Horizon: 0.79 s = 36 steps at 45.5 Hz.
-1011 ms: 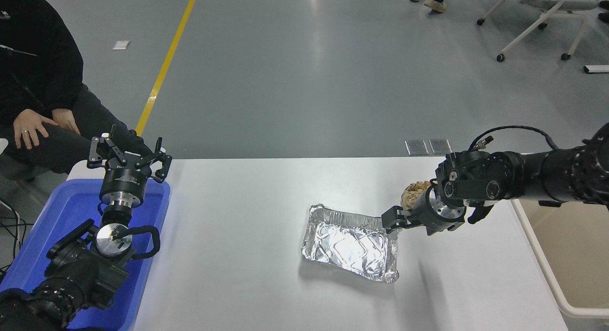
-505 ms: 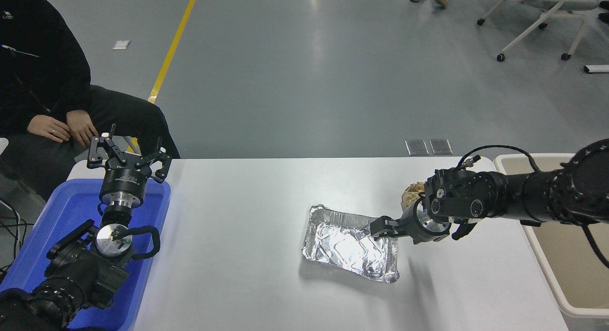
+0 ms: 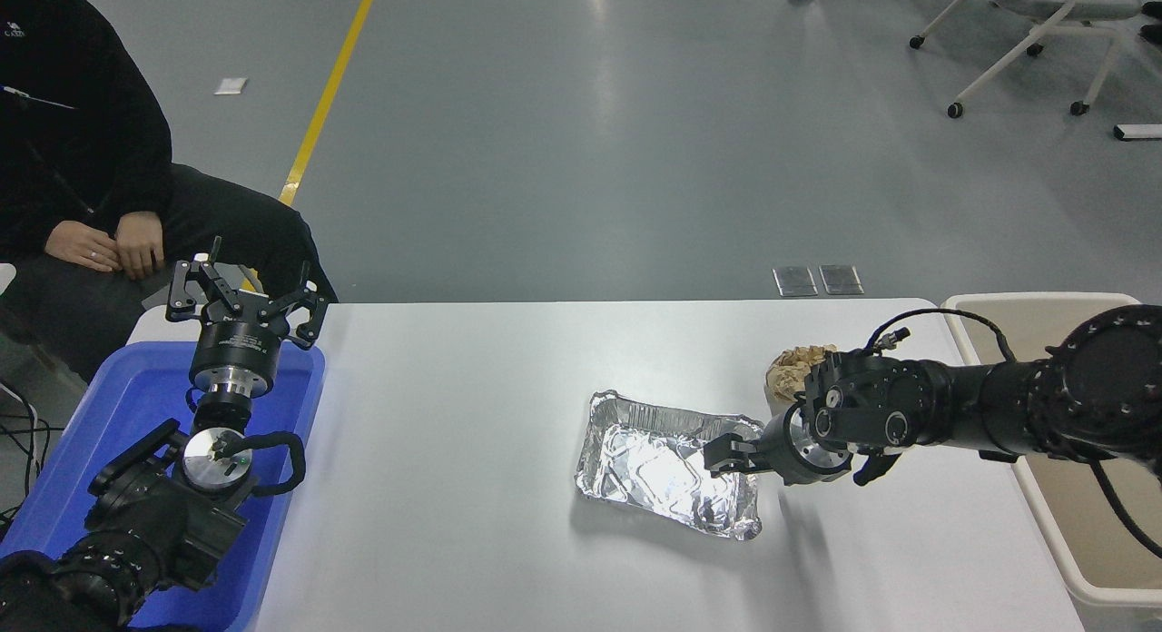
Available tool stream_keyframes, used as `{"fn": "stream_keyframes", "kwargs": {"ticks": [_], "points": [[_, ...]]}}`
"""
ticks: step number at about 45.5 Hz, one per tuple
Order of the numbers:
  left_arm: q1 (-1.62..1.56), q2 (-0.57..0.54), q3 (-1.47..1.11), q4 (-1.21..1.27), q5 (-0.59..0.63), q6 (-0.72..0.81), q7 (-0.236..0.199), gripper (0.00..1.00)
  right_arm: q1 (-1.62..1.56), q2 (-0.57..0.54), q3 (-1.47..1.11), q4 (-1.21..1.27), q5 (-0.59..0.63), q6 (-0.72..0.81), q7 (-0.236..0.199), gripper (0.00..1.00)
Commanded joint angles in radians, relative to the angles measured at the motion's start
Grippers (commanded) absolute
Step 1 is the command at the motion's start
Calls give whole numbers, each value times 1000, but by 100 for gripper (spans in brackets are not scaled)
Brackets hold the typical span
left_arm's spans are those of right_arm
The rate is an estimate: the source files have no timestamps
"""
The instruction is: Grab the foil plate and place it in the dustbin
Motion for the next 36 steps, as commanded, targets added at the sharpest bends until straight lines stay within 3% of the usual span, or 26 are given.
{"fn": "stream_keyframes", "kwargs": {"ticks": [1, 4, 14, 22, 26, 36], "points": [[0, 0, 0, 0, 0, 0, 0, 99, -17, 6, 14, -16, -19, -2, 2, 99], [0, 0, 0, 0, 0, 0, 0, 99, -18, 6, 14, -19, -23, -2, 2, 95], [0, 0, 0, 0, 0, 0, 0, 99, -20, 8, 11, -20, -55, -5, 2, 53], [0, 0, 0, 0, 0, 0, 0, 99, -20, 6, 6, -22, -79, -13, 2, 29], [0, 0, 0, 0, 0, 0, 0, 99, -18, 6, 2, -22, -81, -13, 2, 0], [0, 0, 0, 0, 0, 0, 0, 99, -17, 6, -1, -22, -82, -14, 2, 0]]}}
